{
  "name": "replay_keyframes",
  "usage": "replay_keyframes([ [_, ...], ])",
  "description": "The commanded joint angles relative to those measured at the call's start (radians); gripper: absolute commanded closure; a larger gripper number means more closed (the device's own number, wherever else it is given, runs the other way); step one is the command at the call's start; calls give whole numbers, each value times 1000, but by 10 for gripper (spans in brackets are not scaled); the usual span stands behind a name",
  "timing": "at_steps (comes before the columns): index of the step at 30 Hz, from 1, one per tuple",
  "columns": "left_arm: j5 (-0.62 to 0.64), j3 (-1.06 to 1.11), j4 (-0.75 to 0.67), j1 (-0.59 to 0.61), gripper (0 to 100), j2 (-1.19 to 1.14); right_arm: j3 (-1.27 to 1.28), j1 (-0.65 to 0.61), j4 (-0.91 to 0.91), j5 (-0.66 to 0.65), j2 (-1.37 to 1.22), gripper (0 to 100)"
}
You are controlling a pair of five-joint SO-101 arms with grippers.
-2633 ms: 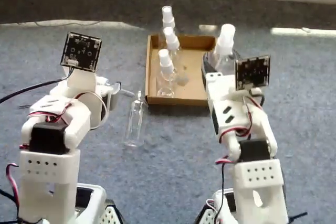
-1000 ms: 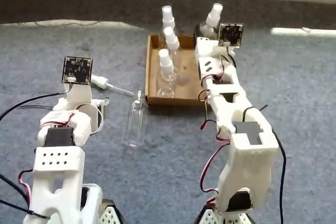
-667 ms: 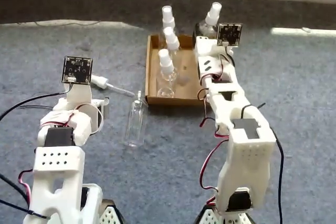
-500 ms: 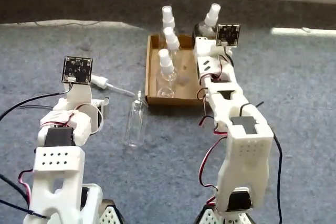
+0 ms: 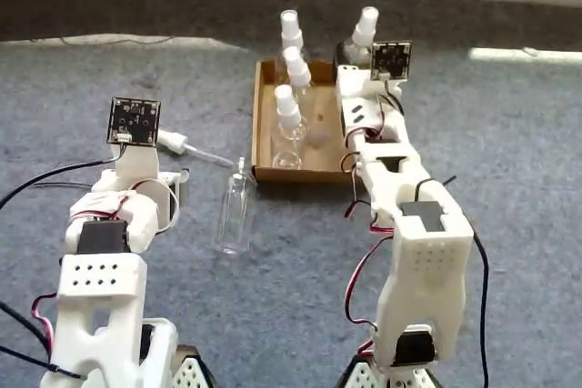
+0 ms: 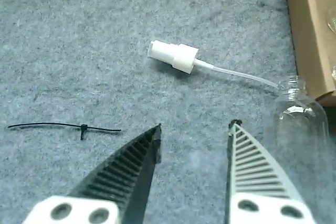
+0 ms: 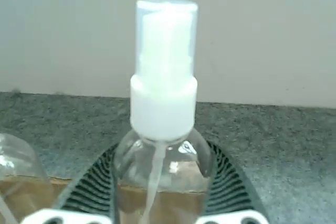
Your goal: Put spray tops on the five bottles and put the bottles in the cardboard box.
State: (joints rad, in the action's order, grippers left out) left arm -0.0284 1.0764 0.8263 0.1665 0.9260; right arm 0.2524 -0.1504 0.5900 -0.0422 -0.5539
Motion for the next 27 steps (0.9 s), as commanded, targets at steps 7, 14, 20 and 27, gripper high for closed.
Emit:
replay_keyframes([
  [7,0,-4,-18,2,800,5,-56,-38,16,-49,16,991],
  [14,0,-4,-18,2,800,5,-54,-36,16,-49,16,974],
  [20,0,-4,-18,2,800,5,-54,-38,16,-49,16,853],
  [27,0,-4,-18,2,800,5,-54,-38,16,-49,16,853],
])
